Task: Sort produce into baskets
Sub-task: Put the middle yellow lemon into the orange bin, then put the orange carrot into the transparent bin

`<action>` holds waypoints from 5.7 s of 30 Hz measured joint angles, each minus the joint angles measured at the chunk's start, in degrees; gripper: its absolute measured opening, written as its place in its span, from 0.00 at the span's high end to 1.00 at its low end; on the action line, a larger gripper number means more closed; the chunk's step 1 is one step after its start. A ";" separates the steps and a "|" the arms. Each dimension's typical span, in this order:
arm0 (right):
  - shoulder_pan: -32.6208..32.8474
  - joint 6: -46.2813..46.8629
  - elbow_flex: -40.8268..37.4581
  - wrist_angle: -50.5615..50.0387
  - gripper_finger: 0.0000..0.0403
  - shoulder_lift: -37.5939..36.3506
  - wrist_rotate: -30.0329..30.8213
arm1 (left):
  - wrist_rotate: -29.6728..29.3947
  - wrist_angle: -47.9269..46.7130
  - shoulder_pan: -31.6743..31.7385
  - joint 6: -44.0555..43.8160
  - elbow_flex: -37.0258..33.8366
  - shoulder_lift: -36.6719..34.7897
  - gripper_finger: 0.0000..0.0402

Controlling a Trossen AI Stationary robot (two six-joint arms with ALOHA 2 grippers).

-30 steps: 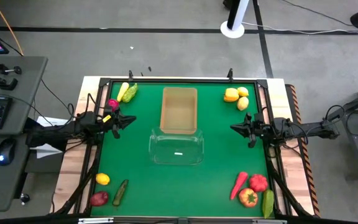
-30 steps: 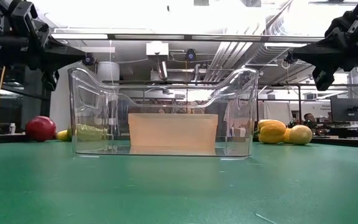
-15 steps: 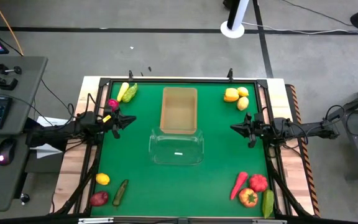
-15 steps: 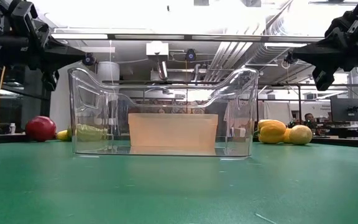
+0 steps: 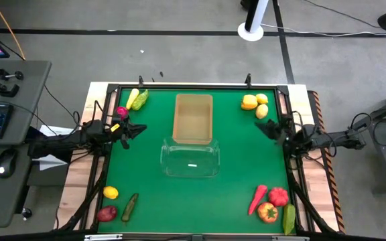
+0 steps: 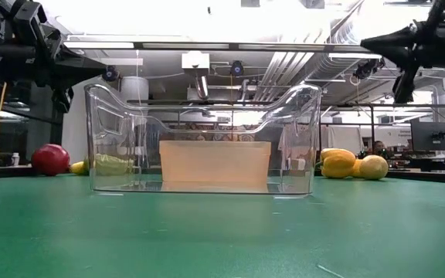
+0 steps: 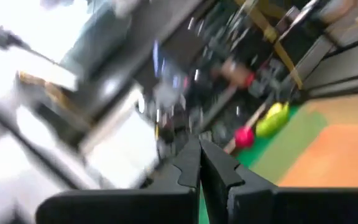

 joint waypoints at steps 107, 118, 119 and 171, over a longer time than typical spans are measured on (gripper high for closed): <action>-16.13 -2.97 42.19 7.83 0.36 82.99 -14.27 | 0.00 0.00 -0.01 0.00 0.02 0.00 1.00; -17.30 -2.39 42.19 9.01 0.36 83.01 -9.82 | 0.00 0.02 0.00 0.00 0.02 0.00 1.00; -17.29 -2.53 42.19 9.31 0.36 83.01 -9.97 | 0.00 0.00 0.00 0.00 0.00 0.00 1.00; 29.05 64.27 42.21 -58.89 0.11 69.40 -28.58 | 0.00 -0.01 -0.01 0.00 0.02 0.02 1.00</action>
